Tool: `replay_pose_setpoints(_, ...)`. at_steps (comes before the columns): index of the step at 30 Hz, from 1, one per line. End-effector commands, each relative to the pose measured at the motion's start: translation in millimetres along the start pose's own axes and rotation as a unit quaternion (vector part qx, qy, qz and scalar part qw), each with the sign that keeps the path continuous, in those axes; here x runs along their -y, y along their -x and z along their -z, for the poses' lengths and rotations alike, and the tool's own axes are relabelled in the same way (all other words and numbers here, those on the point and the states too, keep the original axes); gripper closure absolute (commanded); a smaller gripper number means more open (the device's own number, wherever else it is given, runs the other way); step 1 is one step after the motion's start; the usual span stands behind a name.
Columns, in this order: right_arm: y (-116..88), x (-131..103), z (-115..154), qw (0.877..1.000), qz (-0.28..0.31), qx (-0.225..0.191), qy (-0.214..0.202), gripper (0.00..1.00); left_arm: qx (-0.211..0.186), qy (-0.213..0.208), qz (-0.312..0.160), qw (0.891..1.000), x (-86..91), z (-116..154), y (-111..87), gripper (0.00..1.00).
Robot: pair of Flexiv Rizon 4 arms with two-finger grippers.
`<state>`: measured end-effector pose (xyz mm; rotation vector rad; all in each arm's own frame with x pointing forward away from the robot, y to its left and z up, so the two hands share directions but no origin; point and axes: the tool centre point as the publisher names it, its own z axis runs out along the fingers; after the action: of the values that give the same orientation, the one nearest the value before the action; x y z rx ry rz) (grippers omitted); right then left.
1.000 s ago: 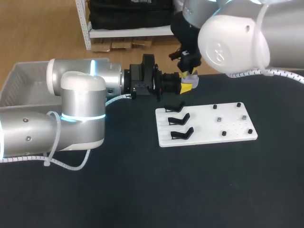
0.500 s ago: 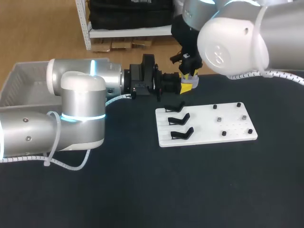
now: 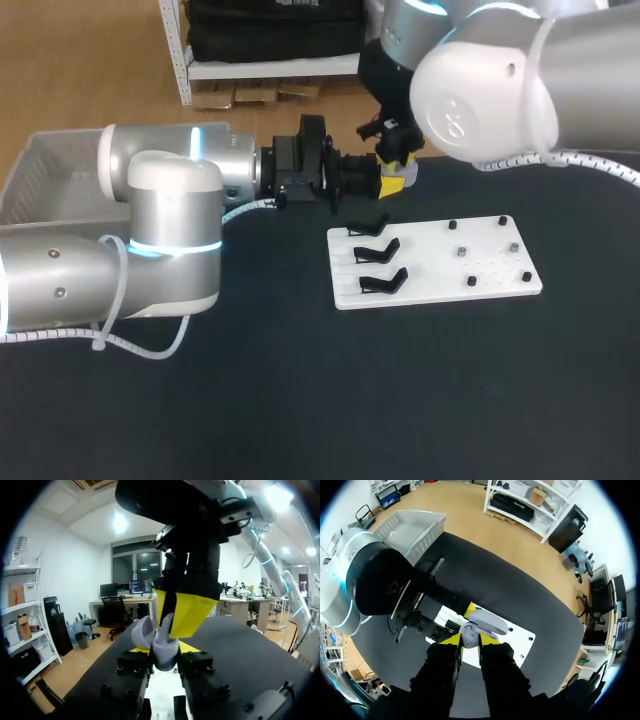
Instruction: Pick up each earbud case from the left stands, insert the matching earbuds, close the lid, and place the case in the box.
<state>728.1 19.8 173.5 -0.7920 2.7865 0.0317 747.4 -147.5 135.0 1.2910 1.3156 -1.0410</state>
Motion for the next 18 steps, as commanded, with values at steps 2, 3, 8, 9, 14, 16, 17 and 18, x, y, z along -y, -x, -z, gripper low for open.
replay_pose_setpoints(2, 2.5, -1.2, -3.0, 1.000, 0.002, -0.004, -0.003, 1.00, 0.004, 0.004, -0.003, 1.000, 2.0, 0.0, 0.2, 1.00)
replay_pose_setpoints(3, 2.6, -1.2, -3.0, 1.000, 0.002, -0.004, -0.003, 1.00, 0.004, 0.004, -0.003, 1.000, 2.0, 0.0, 0.2, 1.00)
replay_pose_setpoints(8, 3.7, -2.2, -1.7, 1.000, 0.009, -0.004, -0.007, 1.00, 0.004, 0.004, -0.003, 1.000, 2.0, 0.0, 0.2, 1.00)
replay_pose_setpoints(9, 3.9, -2.3, -1.6, 1.000, 0.011, -0.004, -0.008, 1.00, 0.004, 0.004, -0.003, 1.000, 2.0, 0.0, 0.2, 1.00)
replay_pose_setpoints(14, 5.1, -3.0, -0.7, 1.000, 0.016, -0.004, -0.011, 0.70, 0.004, 0.004, -0.003, 1.000, 2.0, 0.0, 0.2, 1.00)
replay_pose_setpoints(16, 5.3, -2.9, -0.6, 1.000, 0.017, -0.004, -0.012, 0.69, 0.004, 0.004, -0.003, 1.000, 2.0, 0.0, 0.2, 1.00)
replay_pose_setpoints(17, 5.5, -3.0, -0.4, 1.000, 0.018, -0.004, -0.012, 0.67, 0.004, 0.004, -0.003, 1.000, 2.0, 0.0, 0.2, 1.00)
replay_pose_setpoints(18, 5.6, -3.3, -0.2, 1.000, 0.020, -0.004, -0.013, 0.66, 0.004, 0.004, -0.003, 1.000, 2.0, 0.0, 0.2, 1.00)
